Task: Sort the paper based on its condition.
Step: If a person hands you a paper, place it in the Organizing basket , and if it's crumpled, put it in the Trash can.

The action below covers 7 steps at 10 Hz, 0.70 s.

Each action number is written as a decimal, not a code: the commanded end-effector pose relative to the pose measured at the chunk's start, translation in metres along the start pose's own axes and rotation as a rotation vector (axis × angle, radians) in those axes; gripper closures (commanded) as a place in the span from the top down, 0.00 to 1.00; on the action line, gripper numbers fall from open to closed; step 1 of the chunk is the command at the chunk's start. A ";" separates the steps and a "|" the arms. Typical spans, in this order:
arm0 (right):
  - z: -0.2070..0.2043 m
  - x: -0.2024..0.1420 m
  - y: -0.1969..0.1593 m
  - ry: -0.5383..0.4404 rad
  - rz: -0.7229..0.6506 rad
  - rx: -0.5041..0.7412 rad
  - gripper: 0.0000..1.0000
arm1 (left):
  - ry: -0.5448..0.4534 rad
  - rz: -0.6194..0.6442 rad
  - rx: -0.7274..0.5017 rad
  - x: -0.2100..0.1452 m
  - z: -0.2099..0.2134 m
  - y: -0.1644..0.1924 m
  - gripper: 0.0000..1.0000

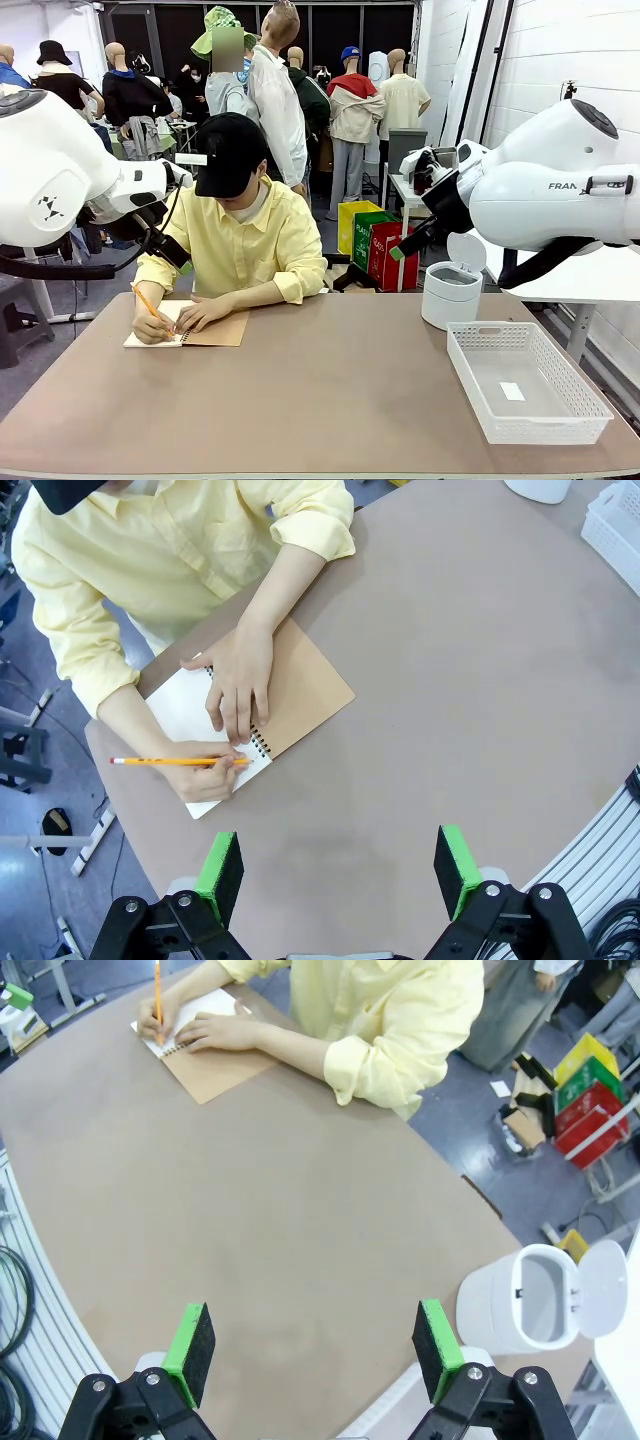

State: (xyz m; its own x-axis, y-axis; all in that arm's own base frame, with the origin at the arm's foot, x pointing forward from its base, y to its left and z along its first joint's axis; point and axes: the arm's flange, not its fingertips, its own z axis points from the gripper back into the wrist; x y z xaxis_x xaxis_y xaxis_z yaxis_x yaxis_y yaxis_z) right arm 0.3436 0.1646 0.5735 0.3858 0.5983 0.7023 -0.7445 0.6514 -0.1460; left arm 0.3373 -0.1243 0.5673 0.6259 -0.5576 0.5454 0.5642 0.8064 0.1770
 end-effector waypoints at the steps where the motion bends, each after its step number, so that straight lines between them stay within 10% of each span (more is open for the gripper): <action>1: 0.000 -0.001 0.000 0.004 0.001 0.003 1.00 | -0.001 -0.002 0.002 0.000 0.000 0.000 1.00; 7: 0.000 -0.001 0.000 0.004 0.001 0.003 1.00 | -0.001 -0.002 0.002 0.000 0.000 0.000 1.00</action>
State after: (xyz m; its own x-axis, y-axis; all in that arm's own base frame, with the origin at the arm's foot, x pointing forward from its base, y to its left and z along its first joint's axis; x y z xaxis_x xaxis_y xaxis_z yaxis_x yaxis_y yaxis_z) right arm 0.3435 0.1646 0.5735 0.3857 0.5985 0.7021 -0.7445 0.6514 -0.1462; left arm 0.3373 -0.1243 0.5673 0.6258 -0.5576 0.5454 0.5642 0.8064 0.1770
